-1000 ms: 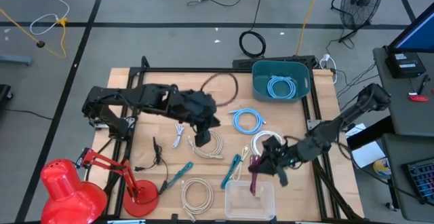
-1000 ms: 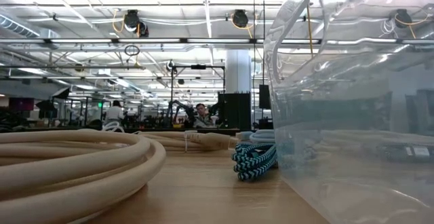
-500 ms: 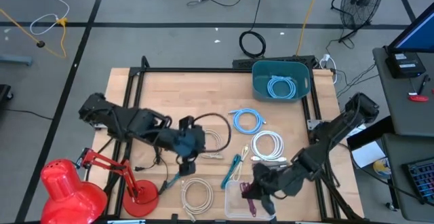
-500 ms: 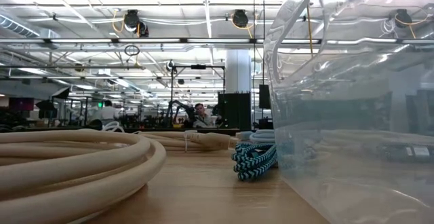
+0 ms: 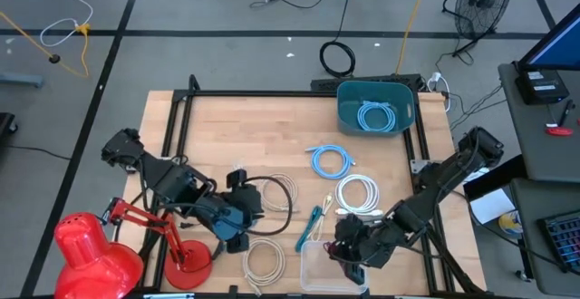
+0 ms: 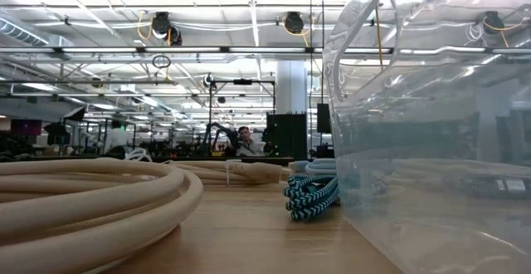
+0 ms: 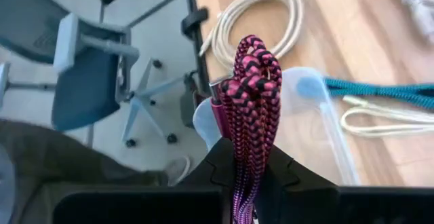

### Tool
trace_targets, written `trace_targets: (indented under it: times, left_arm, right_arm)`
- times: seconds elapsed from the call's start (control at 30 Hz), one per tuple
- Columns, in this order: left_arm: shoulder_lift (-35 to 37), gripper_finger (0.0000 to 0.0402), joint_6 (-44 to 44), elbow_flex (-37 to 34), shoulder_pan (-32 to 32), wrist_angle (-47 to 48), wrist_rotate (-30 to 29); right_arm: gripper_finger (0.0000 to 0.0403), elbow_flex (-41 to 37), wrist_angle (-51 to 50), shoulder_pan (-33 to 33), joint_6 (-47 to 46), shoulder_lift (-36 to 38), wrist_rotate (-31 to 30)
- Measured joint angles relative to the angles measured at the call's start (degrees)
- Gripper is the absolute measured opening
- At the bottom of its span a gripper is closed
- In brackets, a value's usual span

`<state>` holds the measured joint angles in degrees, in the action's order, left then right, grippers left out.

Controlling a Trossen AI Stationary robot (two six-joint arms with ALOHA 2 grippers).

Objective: Pick & Place USB Port
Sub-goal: Put the pink charger cable into the transparent bin

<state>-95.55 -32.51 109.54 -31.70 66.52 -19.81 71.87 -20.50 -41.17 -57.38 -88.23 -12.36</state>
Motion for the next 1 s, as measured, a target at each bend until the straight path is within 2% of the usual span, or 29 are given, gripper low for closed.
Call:
trace_targets:
  times: [0.1, 0.4, 0.5, 0.77, 1.0]
  left_arm:
    - [0.00, 0.0047, 0.00, 0.00, 0.02, 0.02, -0.25]
    - [0.00, 0.0047, -0.22, 0.00, 0.04, 0.24, -0.35]
    - [0.00, 0.0047, -0.24, 0.00, 0.04, 0.22, -0.35]
    - [0.00, 0.0046, -0.31, 0.00, 0.04, 0.22, -0.35]
    - [0.00, 0.0046, -0.85, -0.02, -0.18, 0.22, -0.31]
  right_arm:
    - [0.0013, 0.09, -0.11, 0.27, 0.89, 0.00, 1.95]
    - [0.0012, 0.07, -0.37, 0.29, 2.69, 0.00, 2.23]
    - [0.0012, 1.42, -5.16, 0.31, 4.00, -0.04, 2.22]
    - [0.0012, 11.79, -24.30, 3.84, 11.34, -0.10, 1.94]
    - [0.0011, 16.20, -23.52, 5.65, 19.21, -0.35, 1.93]
